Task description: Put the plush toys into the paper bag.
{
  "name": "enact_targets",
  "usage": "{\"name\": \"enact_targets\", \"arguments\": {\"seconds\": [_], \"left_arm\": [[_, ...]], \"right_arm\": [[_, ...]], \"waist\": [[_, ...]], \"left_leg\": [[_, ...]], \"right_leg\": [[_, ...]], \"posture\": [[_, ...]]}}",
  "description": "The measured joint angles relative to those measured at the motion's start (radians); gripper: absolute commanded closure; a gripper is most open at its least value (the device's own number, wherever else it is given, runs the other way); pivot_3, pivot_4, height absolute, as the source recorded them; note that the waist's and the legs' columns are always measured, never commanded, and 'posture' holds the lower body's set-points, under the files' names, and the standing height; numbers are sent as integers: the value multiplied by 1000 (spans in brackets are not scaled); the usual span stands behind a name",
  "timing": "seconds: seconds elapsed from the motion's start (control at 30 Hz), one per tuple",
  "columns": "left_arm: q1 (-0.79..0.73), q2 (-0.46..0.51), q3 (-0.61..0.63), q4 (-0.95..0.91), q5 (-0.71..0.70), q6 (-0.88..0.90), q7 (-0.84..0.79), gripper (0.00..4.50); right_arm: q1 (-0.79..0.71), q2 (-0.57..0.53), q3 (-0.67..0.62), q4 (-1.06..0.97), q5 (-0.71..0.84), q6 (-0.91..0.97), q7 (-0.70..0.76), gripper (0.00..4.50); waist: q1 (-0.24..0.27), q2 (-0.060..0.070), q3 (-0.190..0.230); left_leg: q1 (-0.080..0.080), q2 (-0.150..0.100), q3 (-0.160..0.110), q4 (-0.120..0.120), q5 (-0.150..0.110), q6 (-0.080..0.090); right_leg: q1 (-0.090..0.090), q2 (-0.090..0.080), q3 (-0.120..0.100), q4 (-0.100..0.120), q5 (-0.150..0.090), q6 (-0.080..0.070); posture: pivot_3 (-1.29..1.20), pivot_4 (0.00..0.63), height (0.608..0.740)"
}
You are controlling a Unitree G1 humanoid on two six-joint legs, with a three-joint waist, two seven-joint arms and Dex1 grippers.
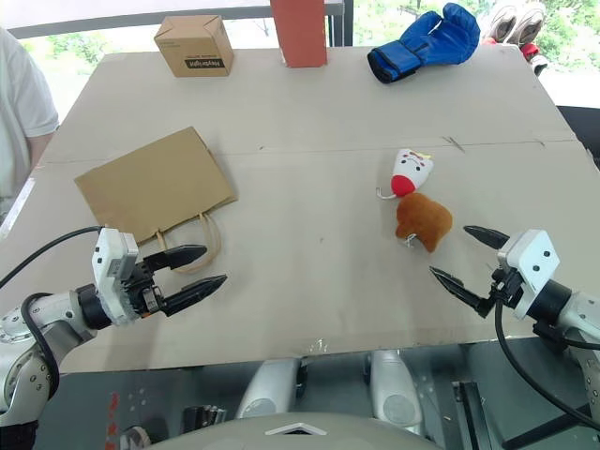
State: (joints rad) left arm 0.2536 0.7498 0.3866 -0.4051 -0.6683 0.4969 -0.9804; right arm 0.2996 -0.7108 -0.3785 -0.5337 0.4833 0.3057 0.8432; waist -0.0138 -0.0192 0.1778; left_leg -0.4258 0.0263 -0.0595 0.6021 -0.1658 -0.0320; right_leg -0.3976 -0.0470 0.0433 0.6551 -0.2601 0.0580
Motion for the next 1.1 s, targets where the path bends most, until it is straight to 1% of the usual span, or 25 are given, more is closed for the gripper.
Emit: {"name": "enact_targets", "arguments": {"seconds": [0.07, 0.17, 0.23, 0.3, 0.37, 0.43, 0.57, 0.63, 0.67, 0.77, 0.87, 0.97, 1.03, 1.1], "left_arm": [[1, 0, 2, -1, 0, 1, 3, 37], [0, -2, 21, 0, 12, -7, 41, 37], [-15, -3, 42, 34, 66, -72, 65, 37], [-25, -2, 67, 93, 113, -139, 67, 37], [-16, 12, 93, 150, 140, -199, 38, 37], [14, 55, 125, 209, 167, -267, -30, 37], [40, 110, 161, 304, 192, -333, -111, 37], [38, 149, 176, 397, 226, -395, -151, 37], [36, 154, 178, 416, 238, -414, -156, 37], [-2, 156, 143, 467, 315, -538, -165, 37], [-43, 156, 89, 502, 373, -642, -166, 37], [-63, 155, 69, 519, 394, -671, -158, 37], [-107, 155, 41, 535, 416, -699, -139, 37], [-133, 151, 13, 538, 435, -724, -126, 547]], "right_arm": [[-3, 1, 4, 1, -1, -1, 0, 0], [-80, 40, 95, -5, -14, -12, -14, 0], [-138, 58, 184, -22, -36, -18, -24, 0], [-173, 73, 234, -29, -47, -24, -28, 0], [-182, 76, 262, -29, -55, -28, -27, 0], [-180, 74, 280, -29, -57, -29, -20, 0], [-178, 74, 287, -26, -60, -31, -20, 0], [-176, 82, 295, -14, -69, -39, -22, 0], [-174, 86, 299, -11, -73, -41, -23, 0], [-161, 91, 316, -12, -82, -45, -29, 0], [-152, 92, 323, -13, -87, -46, -40, 0], [-149, 92, 323, -15, -88, -48, -45, 0], [-140, 92, 324, -17, -92, -50, -50, 0], [-131, 94, 323, -17, -101, -56, -59, 0]], "waist": [[0, 0, 0], [-4, -2, -1], [-2, -1, 0], [0, -2, -1], [3, -3, -1], [2, -3, -2], [2, -3, -1], [2, -3, -2], [2, -3, -2], [4, -4, -2], [3, -7, -4], [2, -8, -5], [3, -8, -5], [3, -8, -5]], "left_leg": [[0, 0, 0, 0, 0, 0], [1, 3, 1, 1, 0, 0], [1, 4, 2, 0, 0, 0], [0, 5, 2, 0, 0, 0], [-2, 5, 2, 0, 0, 1], [-4, 5, 2, 0, -1, 1], [-3, 5, 3, 0, -1, 2], [-4, 11, 10, 0, -1, 1], [-4, 12, 12, 0, -1, 1], [-4, 15, 23, 0, -1, 1], [-5, 16, 28, 0, -1, 2], [-5, 17, 28, 0, -1, 2], [-5, 18, 28, 0, -1, 2], [-4, 18, 28, 0, -1, 2]], "right_leg": [[0, 0, 0, 0, 0, 0], [0, 1, -1, 0, 0, 0], [0, 2, -2, 1, 0, 0], [0, 2, -3, 0, 0, 0], [-1, 2, -3, -2, 0, -1], [-2, 2, -3, -3, 2, -3], [-3, 1, -3, -3, 1, -2], [-3, 2, -5, -3, 0, -1], [-3, 1, -5, -3, 0, -1], [-4, -2, -5, -3, 1, -2], [-4, -3, -4, -3, 3, -4], [-4, -2, -4, -3, 3, -4], [-4, -1, -5, -1, 2, -4], [-4, -1, -5, -1, 2, -4]], "posture": [[0, 150, 740], [0, 150, 740], [0, 150, 740], [0, 150, 740], [0, 150, 740], [0, 150, 740], [0, 150, 740], [0, 150, 740], [0, 150, 740], [0, 150, 740], [0, 150, 740], [0, 150, 740], [0, 150, 740], [0, 150, 740]]}}
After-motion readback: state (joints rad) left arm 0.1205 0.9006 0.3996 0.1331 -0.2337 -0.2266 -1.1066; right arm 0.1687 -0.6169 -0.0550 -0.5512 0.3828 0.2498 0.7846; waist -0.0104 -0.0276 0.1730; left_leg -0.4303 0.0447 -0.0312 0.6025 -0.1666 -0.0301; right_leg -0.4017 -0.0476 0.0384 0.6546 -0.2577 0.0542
